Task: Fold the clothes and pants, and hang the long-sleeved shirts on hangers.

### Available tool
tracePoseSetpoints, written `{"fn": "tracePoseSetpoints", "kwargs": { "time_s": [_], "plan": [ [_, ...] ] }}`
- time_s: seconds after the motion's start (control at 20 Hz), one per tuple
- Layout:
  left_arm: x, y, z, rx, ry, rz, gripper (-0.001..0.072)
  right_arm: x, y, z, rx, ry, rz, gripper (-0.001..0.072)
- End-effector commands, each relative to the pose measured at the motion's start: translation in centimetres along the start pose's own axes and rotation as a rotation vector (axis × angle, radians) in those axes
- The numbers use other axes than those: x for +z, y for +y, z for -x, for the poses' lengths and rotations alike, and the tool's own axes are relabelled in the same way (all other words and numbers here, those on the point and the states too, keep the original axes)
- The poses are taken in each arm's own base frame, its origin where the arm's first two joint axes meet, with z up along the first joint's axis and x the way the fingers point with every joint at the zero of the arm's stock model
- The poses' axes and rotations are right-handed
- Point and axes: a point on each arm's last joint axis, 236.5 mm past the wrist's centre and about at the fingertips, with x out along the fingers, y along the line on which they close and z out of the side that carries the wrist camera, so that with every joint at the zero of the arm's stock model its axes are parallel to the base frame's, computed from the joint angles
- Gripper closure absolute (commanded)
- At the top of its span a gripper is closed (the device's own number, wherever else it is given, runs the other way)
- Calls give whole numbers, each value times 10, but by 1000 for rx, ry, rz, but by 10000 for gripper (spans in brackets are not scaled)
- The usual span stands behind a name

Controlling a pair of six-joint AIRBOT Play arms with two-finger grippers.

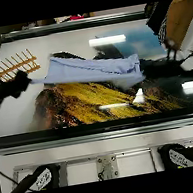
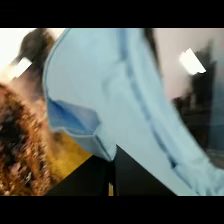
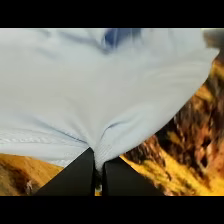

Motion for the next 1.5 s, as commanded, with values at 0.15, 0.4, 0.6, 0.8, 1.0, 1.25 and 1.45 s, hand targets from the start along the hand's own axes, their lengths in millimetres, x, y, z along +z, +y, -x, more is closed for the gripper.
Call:
{"fn": "tracePoseSetpoints", "kwargs": {
  "time_s": [0.15, 0.4, 0.6, 0.8, 1.0, 1.25, 1.45],
  "plan": [
    [36, -180, 282, -354, -497, -345, 702, 81, 123, 273, 29, -581, 339, 691],
    [-3, -215, 423, -455, -767, -482, 702, 40, 162, 371, 85, -792, 356, 692],
    [10, -185, 406, -349, -773, -405, 702, 36, 164, 375, 108, -795, 312, 692],
    [24, -129, 274, -186, -496, -301, 702, 41, 130, 281, 95, -461, 129, 692],
    [18, -41, 116, 4, -180, -149, 702, 32, 71, 136, 25, -10, -7, 692],
    [-11, 37, -36, 120, 57, -16, 702, 6, 18, -50, -11, 313, -109, 692],
    [-11, 59, -113, 150, 64, -7, 702, 30, -14, -130, -33, 246, -161, 692]
  ]
}}
